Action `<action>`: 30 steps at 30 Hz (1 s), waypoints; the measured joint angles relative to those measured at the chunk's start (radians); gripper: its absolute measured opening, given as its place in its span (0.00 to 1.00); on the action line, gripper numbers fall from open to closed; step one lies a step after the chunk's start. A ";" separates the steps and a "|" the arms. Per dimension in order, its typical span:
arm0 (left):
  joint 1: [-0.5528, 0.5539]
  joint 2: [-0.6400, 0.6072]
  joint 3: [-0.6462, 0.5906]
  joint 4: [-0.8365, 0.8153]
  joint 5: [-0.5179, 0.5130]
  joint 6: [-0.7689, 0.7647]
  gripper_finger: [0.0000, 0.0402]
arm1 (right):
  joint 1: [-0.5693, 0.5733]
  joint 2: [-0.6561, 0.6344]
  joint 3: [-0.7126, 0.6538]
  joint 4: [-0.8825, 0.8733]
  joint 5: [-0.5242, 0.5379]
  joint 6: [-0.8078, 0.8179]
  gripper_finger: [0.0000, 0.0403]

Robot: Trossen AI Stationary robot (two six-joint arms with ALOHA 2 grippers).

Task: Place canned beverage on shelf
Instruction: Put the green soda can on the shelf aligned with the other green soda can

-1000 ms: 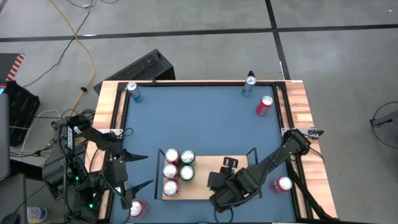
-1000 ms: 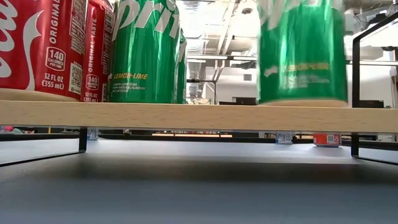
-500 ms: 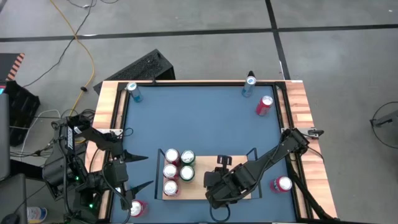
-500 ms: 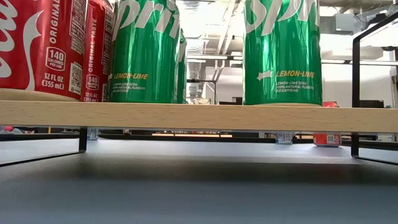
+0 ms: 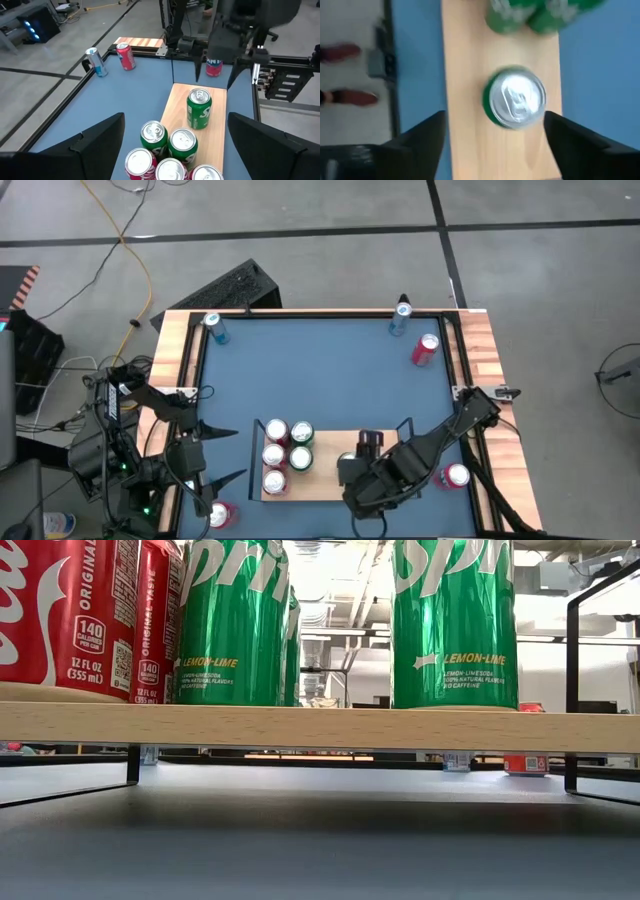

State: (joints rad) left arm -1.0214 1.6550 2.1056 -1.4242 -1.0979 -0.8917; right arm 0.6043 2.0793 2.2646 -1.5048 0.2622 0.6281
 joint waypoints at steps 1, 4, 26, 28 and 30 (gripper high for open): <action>0.000 0.000 0.000 0.000 -0.001 0.000 0.84 | -0.005 0.001 -0.011 -0.004 -0.009 0.000 0.86; 0.000 0.000 0.000 0.000 -0.011 0.000 0.84 | -0.026 0.003 -0.037 0.006 -0.041 -0.007 0.95; 0.000 0.000 0.000 -0.003 -0.040 -0.022 0.84 | -0.107 0.005 -0.185 0.129 -0.134 -0.108 0.96; 0.000 0.000 0.000 -0.003 -0.040 -0.022 0.84 | -0.108 0.005 -0.203 0.151 -0.133 -0.107 0.96; 0.000 0.000 0.000 -0.003 -0.041 -0.022 0.84 | -0.109 0.003 -0.213 0.170 -0.133 -0.106 0.96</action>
State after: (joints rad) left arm -1.0214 1.6547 2.1059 -1.4269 -1.1384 -0.9134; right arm 0.4957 2.0827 2.0518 -1.3350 0.1287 0.5217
